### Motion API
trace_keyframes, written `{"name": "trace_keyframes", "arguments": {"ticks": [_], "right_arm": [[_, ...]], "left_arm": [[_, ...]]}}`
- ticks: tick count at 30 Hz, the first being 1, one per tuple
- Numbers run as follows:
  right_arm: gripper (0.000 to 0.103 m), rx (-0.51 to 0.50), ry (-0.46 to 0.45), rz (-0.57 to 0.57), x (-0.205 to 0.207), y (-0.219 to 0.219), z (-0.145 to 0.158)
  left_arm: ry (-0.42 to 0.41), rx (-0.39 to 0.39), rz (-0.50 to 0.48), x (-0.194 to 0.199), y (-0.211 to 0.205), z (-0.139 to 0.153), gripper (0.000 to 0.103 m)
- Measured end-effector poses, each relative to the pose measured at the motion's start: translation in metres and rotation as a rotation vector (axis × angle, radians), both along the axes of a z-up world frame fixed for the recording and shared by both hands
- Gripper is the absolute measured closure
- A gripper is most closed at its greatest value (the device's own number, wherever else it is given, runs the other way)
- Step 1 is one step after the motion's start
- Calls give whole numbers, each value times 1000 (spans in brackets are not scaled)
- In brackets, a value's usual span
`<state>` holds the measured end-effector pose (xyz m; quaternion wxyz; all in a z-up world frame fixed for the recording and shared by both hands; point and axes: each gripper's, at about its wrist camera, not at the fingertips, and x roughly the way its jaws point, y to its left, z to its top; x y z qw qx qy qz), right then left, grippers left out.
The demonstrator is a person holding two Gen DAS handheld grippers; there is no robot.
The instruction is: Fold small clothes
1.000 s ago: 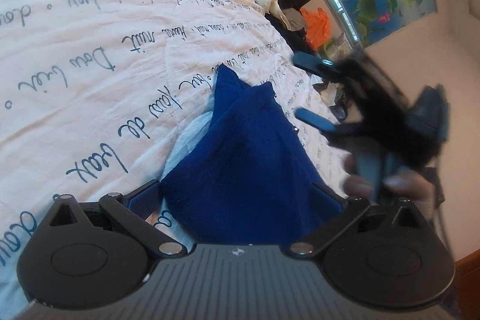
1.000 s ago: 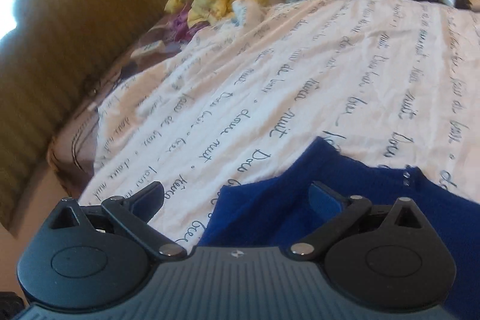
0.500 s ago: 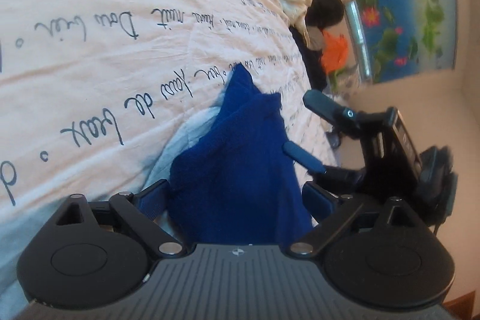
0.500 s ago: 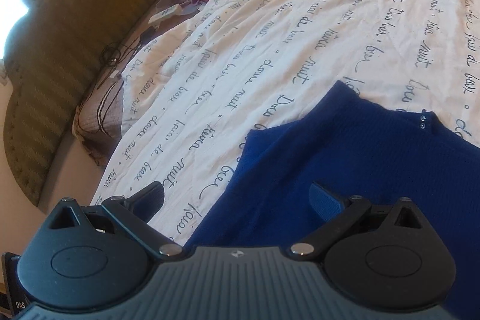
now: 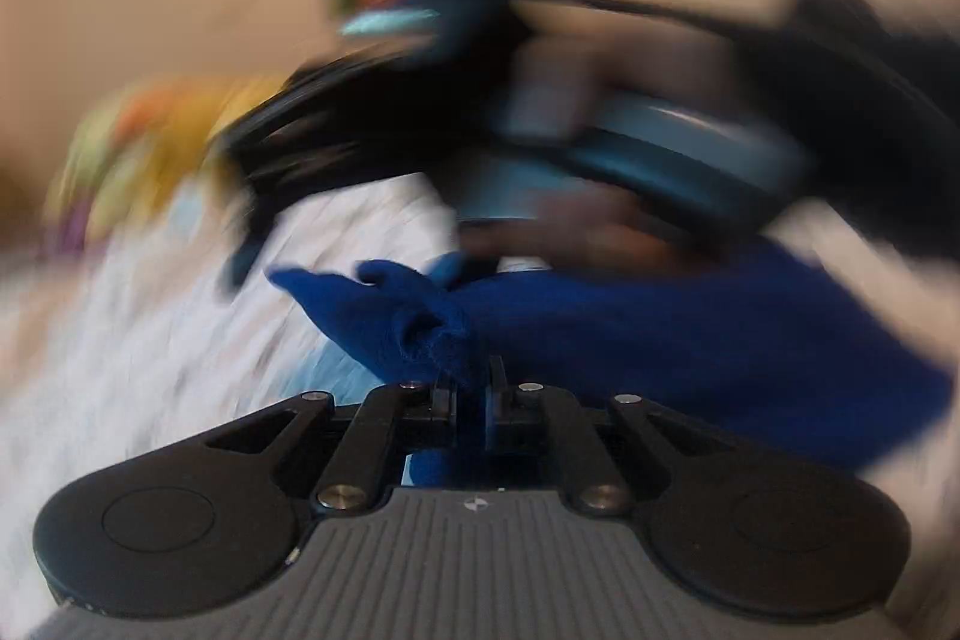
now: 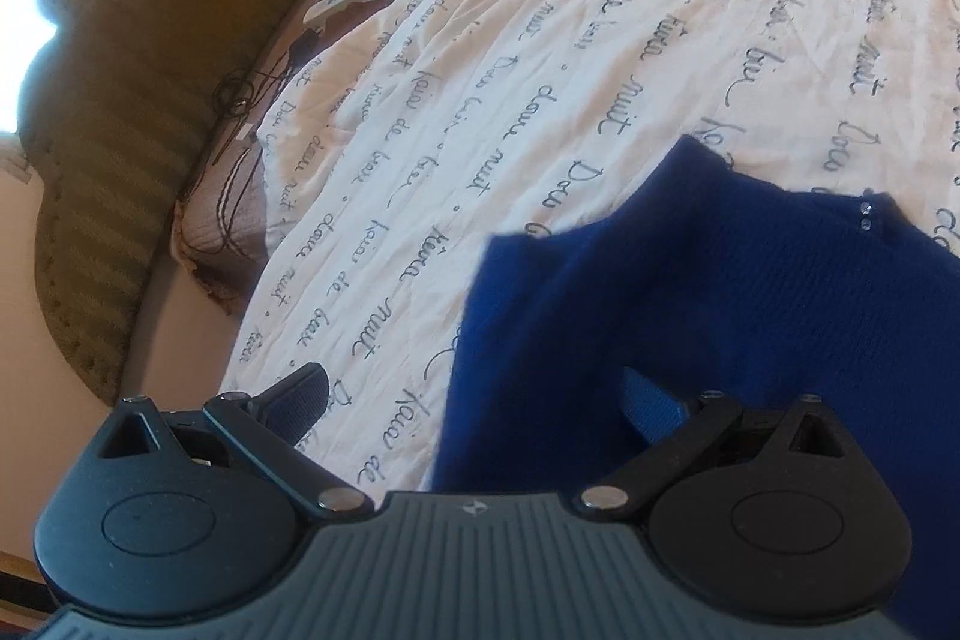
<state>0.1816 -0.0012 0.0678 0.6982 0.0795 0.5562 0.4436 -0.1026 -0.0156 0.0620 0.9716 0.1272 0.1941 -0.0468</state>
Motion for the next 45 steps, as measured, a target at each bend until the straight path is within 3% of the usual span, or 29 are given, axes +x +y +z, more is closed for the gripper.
{"name": "trace_keyframes", "arguments": {"ticks": [2, 5, 6, 7, 8, 9, 10, 13, 17, 21, 25, 27, 30, 32, 35, 36, 37, 39, 41, 43, 45], "right_arm": [[0, -57, -14, -7, 7, -3, -2], [4, -94, -41, -15, 12, -15, -8], [16, -100, -48, -11, 14, -20, -10], [38, -105, -51, -13, 16, -25, -13], [52, -109, -53, -22, 18, -30, -16], [78, -110, -65, -30, 19, -36, -19], [87, -102, -70, -43, 22, -42, -21], [90, -43, -92, -68, 21, -66, -18], [90, 7, -151, -90, 17, -123, 4], [90, 22, -177, -202, 14, -209, 13], [90, 11, -150, -327, 8, -285, -3], [90, 2, -127, -372, 4, -308, -19], [88, 20, -65, -445, 2, -330, -48], [87, 80, -39, -477, -2, -340, -56], [64, 140, -81, -562, -15, -361, -47], [45, 173, -109, -612, -21, -374, -45], [26, 188, -132, -661, -25, -383, -43], [22, 166, -139, -698, -25, -393, -47], [22, 100, -98, -688, -18, -391, -57], [23, 116, -94, -661, -17, -386, -61], [23, 150, -60, -642, -16, -380, -64]], "left_arm": [[8, 96, -59, -5, -22, -11, 94], [37, 121, -51, -7, -27, -19, 93], [42, 124, -50, -7, -27, -19, 93], [41, 135, -46, -9, -26, -20, 93], [39, 147, -45, -10, -27, -19, 93], [38, 157, -46, -11, -27, -19, 93], [37, 164, -48, -11, -29, -17, 93], [32, 181, -79, -12, -38, -9, 93], [-11, 190, -199, -15, -68, 7, 93], [-30, 134, -330, -11, -113, 13, 93], [-4, 136, -454, -13, -161, 3, 93], [56, 130, -513, -11, -180, -9, 93], [131, 204, -520, -7, -195, -38, 93], [153, 209, -544, -9, -187, -41, 92], [140, 162, -582, -16, -155, -26, 61], [127, 136, -570, -16, -141, -19, 33], [107, 99, -551, -12, -125, -12, 12], [90, 42, -507, -6, -96, -6, 2], [113, 31, -466, 10, -80, -3, 2], [129, 12, -371, 41, -66, -1, 4], [195, -120, -278, 81, -50, 4, 4]]}}
